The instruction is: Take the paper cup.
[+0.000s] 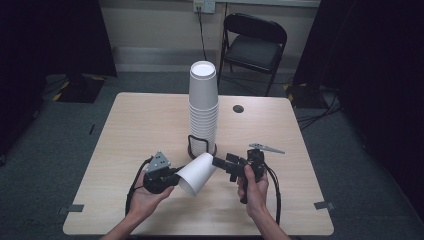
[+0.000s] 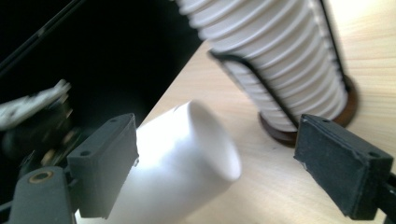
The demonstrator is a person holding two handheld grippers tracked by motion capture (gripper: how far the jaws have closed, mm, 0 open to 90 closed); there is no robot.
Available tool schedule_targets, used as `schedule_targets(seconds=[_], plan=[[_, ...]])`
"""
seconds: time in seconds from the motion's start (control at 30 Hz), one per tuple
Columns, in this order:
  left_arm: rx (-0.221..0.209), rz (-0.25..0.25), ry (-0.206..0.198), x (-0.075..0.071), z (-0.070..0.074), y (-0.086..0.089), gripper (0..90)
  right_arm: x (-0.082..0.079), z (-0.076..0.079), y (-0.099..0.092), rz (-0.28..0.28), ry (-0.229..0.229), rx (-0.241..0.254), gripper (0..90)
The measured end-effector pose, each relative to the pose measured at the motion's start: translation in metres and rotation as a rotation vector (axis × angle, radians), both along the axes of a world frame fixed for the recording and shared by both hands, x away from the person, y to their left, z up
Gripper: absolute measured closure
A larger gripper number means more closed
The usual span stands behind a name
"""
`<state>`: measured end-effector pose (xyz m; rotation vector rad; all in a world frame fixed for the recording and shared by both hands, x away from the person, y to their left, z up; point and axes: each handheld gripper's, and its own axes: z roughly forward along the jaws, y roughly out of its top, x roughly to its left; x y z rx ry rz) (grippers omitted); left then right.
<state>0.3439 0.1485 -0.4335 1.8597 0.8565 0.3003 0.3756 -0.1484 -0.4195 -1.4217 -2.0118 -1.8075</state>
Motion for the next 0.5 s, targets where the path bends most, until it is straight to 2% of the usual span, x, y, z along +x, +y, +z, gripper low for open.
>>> schedule_targets(seconds=[0.1, 0.2, 0.37, 0.43, 0.5], plan=[[0.005, 0.007, 0.009, 0.002, 0.002, 0.003, 86.6, -0.004, 0.000, 0.001, 0.058, -0.042, -0.028, 12.9], [0.015, 0.015, 0.015, 0.004, 0.005, 0.007, 86.7, -0.009, 0.000, 0.003, 0.036, -0.076, -0.116, 13.5], [0.035, 0.025, 0.041, 0.005, 0.007, 0.010, 86.8, -0.015, -0.003, 0.002, 0.102, -0.111, -0.113, 16.4], [0.044, 0.024, 0.056, 0.006, 0.008, 0.009, 86.8, -0.016, -0.003, 0.002, 0.118, -0.107, -0.127, 14.4], [0.058, 0.022, 0.053, 0.005, 0.008, 0.009, 86.8, -0.019, -0.004, 0.000, 0.134, -0.128, -0.135, 12.8]])
